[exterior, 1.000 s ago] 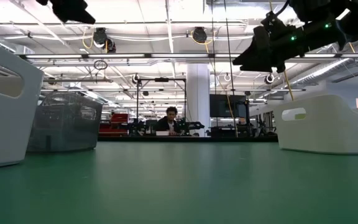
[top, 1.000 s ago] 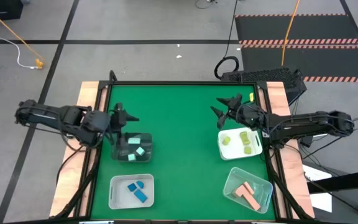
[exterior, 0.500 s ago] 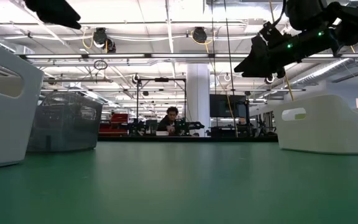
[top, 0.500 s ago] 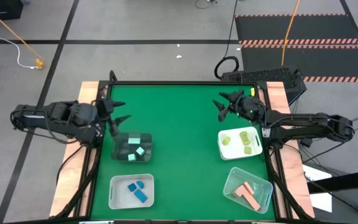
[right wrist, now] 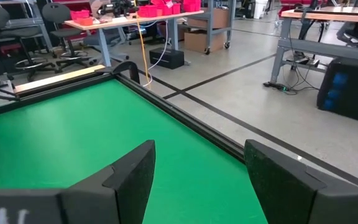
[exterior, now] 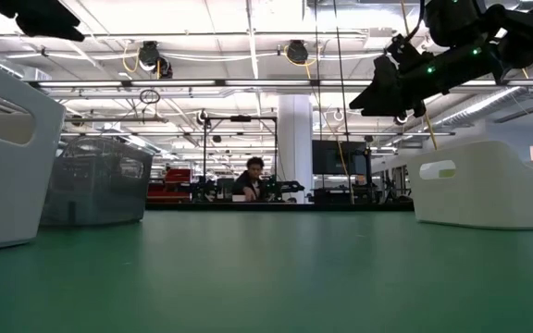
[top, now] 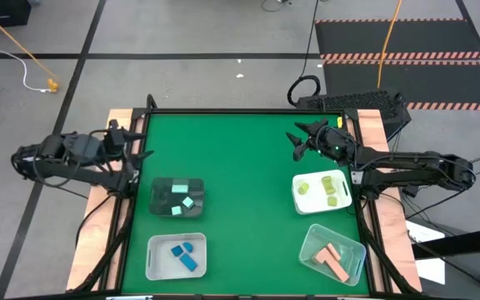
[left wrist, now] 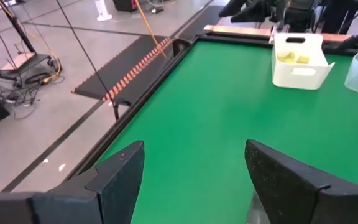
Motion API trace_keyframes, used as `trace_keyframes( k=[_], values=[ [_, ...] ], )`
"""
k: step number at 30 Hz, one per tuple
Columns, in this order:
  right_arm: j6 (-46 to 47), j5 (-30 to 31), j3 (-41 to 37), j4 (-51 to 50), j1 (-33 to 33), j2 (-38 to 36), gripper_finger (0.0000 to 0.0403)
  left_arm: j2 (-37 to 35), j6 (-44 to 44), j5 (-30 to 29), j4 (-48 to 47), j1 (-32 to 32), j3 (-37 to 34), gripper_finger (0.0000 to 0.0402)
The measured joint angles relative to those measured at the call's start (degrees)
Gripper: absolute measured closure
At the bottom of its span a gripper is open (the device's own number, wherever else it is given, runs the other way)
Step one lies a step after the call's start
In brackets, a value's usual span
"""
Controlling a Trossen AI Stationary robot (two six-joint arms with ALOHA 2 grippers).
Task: Sort & place blocks by color
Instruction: Return to Home Position
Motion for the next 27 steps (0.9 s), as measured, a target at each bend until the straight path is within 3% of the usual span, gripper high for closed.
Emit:
trace_keyframes(
  k=[5,15,19,27],
  values=[
    [0.0,0.0,0.0,0.0,0.0,0.0,0.0165,-0.8,1.1,0.0,5.8,0.0,-1.8,0.0124],
    [0.0,0.1,0.0,0.0,0.0,0.0,0.0165,-0.7,12.7,1.6,39.2,0.0,-18.7,0.0122],
    [0.0,0.1,0.0,0.0,0.0,0.0,0.0165,-0.7,12.4,1.6,48.3,0.0,-25.6,0.0123],
    [0.0,0.1,0.0,0.0,0.0,0.0,0.0165,-0.7,7.1,1.5,58.0,0.0,-35.7,0.0126]
  ],
)
